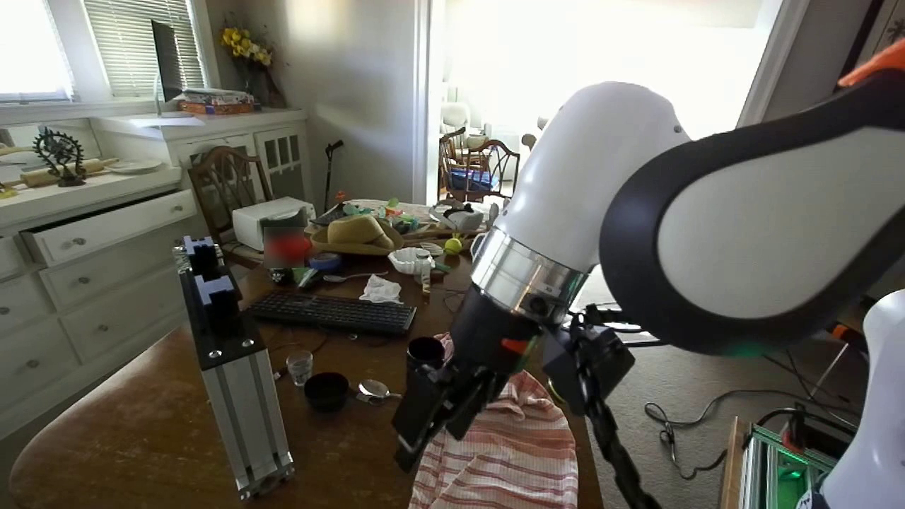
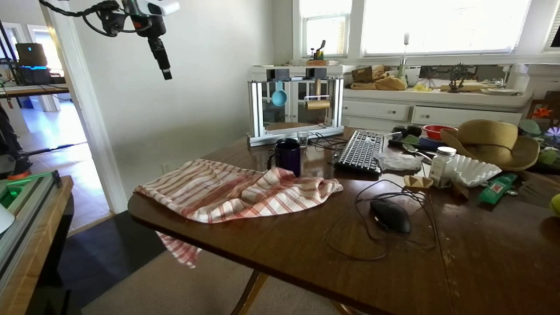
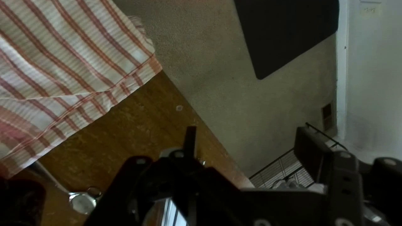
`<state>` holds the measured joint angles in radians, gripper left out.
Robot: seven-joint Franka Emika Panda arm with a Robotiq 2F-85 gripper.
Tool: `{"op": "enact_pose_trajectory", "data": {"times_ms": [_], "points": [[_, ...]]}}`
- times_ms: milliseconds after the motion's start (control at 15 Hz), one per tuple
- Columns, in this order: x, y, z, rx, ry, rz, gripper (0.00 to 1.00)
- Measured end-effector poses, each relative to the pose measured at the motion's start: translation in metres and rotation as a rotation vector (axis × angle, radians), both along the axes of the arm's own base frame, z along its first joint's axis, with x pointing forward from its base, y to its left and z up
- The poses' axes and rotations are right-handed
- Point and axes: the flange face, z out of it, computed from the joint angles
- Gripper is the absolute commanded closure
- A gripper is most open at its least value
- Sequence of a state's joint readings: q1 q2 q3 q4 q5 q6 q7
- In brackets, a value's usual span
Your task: Unfold the towel on the table
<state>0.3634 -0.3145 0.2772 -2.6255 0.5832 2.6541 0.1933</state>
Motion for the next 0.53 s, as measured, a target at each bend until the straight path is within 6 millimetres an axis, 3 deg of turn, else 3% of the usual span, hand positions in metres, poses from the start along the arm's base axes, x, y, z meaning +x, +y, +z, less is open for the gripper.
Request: {"op": "enact_pose_trajectory", "data": {"times_ms": [533], "points": [[0.047,-0.094,-0.033,-0.169,0.006,-0.172,0.00]]}}
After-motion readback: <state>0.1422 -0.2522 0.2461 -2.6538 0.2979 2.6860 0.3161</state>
